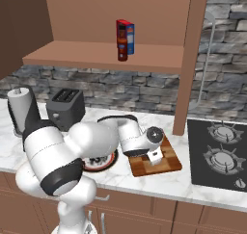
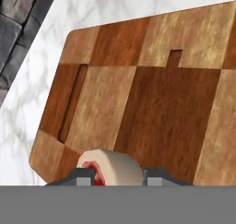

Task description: Pick the steak from the plate and place it on the cutting board. Then pick the condiment bottle from the cabinet and place it next to the cutting board.

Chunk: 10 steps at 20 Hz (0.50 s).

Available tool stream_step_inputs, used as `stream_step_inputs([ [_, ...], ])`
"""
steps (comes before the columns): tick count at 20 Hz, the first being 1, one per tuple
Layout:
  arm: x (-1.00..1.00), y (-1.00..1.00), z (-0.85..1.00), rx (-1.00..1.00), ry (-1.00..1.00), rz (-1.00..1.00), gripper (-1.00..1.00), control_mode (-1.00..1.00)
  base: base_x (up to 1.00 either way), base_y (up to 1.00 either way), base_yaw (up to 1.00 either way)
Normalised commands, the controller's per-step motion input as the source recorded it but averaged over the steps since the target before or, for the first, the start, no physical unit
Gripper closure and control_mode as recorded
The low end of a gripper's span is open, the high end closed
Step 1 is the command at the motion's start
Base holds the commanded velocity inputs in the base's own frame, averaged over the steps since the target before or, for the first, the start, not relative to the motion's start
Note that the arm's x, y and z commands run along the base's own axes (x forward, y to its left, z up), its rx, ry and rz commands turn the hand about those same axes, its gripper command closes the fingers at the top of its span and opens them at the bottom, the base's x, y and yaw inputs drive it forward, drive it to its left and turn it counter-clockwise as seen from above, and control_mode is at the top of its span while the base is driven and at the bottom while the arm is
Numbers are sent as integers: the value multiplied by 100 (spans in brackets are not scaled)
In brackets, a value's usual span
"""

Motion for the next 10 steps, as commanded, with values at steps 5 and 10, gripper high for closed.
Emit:
stream_step_inputs([
  [5, 19, -14, -17, 0, -2, 0, 100, -100, 0, 0, 0],
  [10, 21, -17, -14, 0, -1, 0, 100, -100, 0, 0, 0],
])
